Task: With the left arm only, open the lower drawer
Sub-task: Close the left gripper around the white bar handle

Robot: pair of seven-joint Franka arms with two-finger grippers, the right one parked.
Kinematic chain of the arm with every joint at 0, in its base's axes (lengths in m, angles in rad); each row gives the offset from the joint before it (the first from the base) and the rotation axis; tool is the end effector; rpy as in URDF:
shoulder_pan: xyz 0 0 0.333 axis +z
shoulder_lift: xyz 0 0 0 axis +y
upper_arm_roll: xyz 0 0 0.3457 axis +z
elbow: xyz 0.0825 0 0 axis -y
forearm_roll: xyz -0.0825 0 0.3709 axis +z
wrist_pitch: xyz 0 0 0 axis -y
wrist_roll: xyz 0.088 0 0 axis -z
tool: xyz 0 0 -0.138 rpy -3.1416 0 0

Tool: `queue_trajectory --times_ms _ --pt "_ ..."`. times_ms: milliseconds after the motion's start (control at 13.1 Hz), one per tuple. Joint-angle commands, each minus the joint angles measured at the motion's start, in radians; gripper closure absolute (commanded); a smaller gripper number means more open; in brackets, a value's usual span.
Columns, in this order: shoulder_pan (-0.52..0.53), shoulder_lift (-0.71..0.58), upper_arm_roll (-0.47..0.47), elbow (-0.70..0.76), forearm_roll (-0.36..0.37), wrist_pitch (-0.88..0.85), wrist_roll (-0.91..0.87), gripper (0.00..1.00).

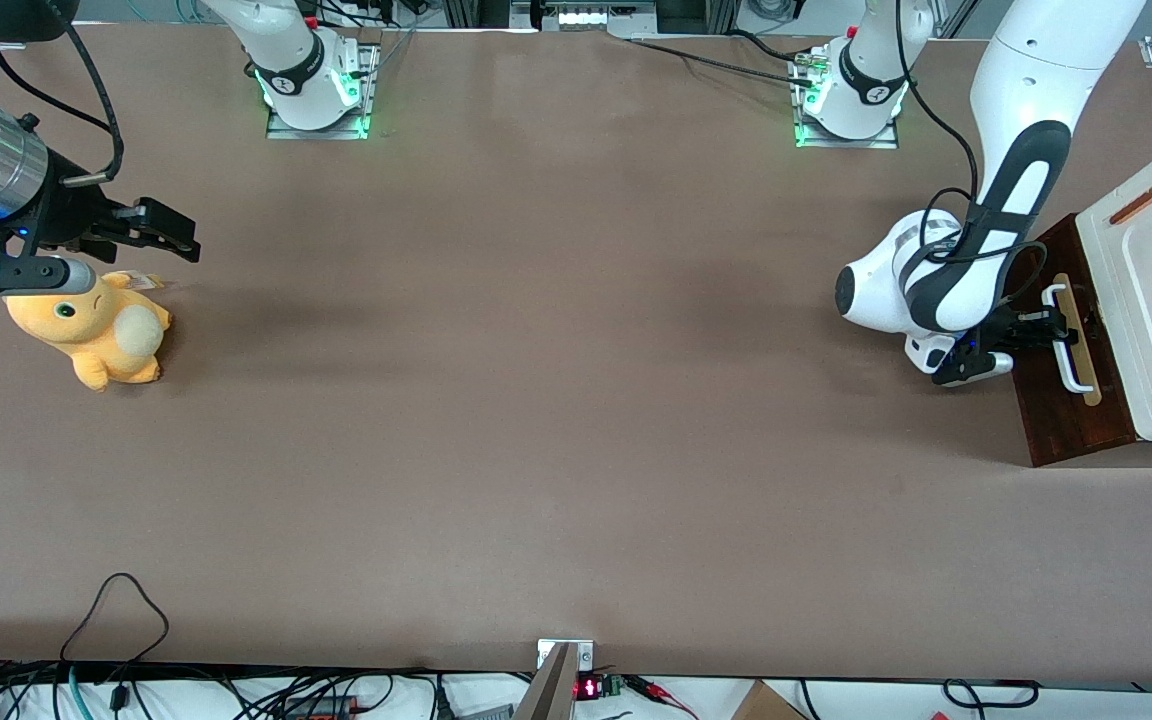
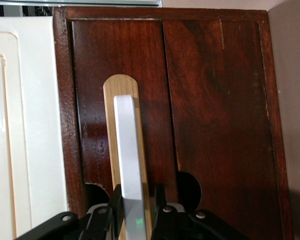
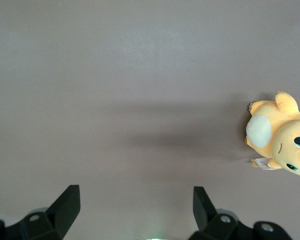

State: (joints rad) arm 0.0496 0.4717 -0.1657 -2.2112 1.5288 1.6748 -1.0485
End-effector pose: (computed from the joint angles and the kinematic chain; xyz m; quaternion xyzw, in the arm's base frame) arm 0.5189 0.0683 0.2073 -0.7674 0.0624 -0.0169 0.6379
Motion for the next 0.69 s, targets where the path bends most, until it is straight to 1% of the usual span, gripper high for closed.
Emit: queue_trajectory --times_ms 0,153,305,381,458,610 --pt "-0.005 0.011 0.009 0.011 0.020 -0.001 -0.007 0.73" --pt "-0.004 0.011 0.011 0.011 0.020 -0.001 -0.007 0.73" --pt "-0.004 0.011 0.011 0.011 0.020 -0.001 -0.008 0.82" --pt "-0.004 0.010 0.011 0.011 0.020 -0.001 -0.010 0.89" --pt "-0.005 0.008 0.009 0.013 0.020 -0.001 -0.015 0.99" --pt "-0.013 0.002 0.006 0.015 0.017 -0.001 -0.015 1.00"
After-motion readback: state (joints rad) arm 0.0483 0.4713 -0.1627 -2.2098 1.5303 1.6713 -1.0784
